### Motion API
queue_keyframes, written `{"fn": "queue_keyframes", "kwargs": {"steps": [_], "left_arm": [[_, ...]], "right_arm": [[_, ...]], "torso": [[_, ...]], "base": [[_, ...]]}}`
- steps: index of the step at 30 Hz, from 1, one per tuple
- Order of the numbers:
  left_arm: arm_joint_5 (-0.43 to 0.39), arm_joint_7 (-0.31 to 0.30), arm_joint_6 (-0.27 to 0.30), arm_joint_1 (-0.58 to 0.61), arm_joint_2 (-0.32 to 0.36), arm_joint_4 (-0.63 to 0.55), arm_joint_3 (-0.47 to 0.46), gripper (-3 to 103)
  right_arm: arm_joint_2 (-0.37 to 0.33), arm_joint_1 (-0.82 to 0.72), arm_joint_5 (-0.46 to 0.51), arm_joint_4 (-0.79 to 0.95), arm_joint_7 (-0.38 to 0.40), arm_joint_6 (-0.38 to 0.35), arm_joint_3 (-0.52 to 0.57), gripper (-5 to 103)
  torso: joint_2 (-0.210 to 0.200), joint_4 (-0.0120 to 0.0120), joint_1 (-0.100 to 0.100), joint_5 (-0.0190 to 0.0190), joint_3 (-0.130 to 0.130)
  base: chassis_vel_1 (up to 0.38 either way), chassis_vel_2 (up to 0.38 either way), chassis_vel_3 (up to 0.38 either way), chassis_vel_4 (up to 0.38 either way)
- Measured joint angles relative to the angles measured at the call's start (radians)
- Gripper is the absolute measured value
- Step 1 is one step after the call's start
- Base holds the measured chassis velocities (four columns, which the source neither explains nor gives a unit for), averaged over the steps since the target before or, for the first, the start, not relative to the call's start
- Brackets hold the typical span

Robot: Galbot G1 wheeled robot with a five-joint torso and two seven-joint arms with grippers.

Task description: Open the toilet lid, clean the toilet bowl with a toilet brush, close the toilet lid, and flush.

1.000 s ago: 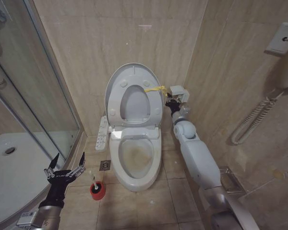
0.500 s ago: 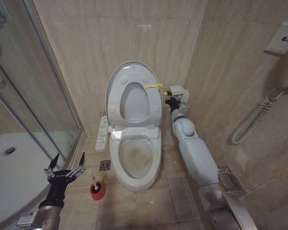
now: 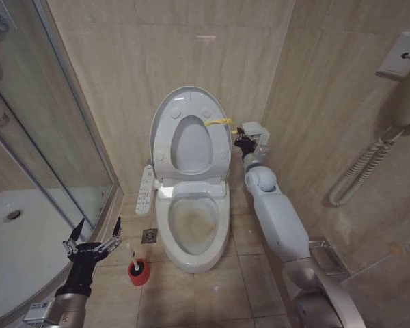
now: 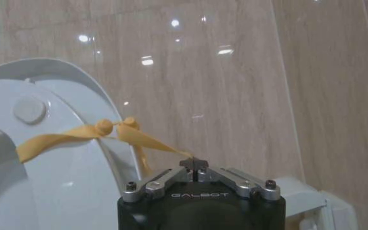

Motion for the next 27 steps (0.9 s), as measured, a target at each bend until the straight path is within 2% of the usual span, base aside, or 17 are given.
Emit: {"fn": "queue_keyframes", "kwargs": {"steps": [5, 6, 12, 13, 20, 21, 27], "left_arm": [[0.000, 0.000, 0.000, 0.000, 0.000, 0.000, 0.000, 100], [0.000, 0.000, 0.000, 0.000, 0.000, 0.000, 0.000, 100], [0.000, 0.000, 0.000, 0.000, 0.000, 0.000, 0.000, 100], [0.000, 0.000, 0.000, 0.000, 0.000, 0.000, 0.000, 100], [0.000, 0.000, 0.000, 0.000, 0.000, 0.000, 0.000, 100], [0.000, 0.000, 0.000, 0.000, 0.000, 0.000, 0.000, 100], [0.000, 0.000, 0.000, 0.000, 0.000, 0.000, 0.000, 100]], "right_arm": [[-0.032, -0.029, 0.020, 0.046, 0.007, -0.015, -0.002, 0], [-0.043, -0.039, 0.025, 0.058, 0.008, -0.017, -0.002, 12], [-0.080, -0.076, 0.045, 0.105, 0.012, -0.027, -0.007, 12], [-0.087, -0.085, 0.052, 0.121, 0.014, -0.032, -0.009, 38], [-0.108, -0.117, 0.078, 0.177, 0.021, -0.049, -0.024, 38], [-0.108, -0.122, 0.084, 0.187, 0.023, -0.052, -0.026, 65], [-0.117, -0.141, 0.110, 0.246, 0.035, -0.067, -0.035, 65]], "torso": [[0.000, -0.0005, 0.000, 0.0001, 0.000], [0.000, -0.0004, 0.000, 0.0001, 0.000], [0.000, -0.0001, 0.000, 0.0002, 0.000], [0.000, -0.0002, 0.000, 0.0002, 0.000], [0.000, -0.0002, 0.000, 0.0002, 0.000], [0.000, -0.0001, 0.000, 0.0002, 0.000], [0.000, 0.0001, 0.000, 0.0000, 0.000]], "base": [[0.000, 0.000, 0.000, 0.000], [0.000, 0.000, 0.000, 0.000], [0.000, 0.000, 0.000, 0.000], [0.000, 0.000, 0.000, 0.000], [0.000, 0.000, 0.000, 0.000], [0.000, 0.000, 0.000, 0.000], [0.000, 0.000, 0.000, 0.000]]}}
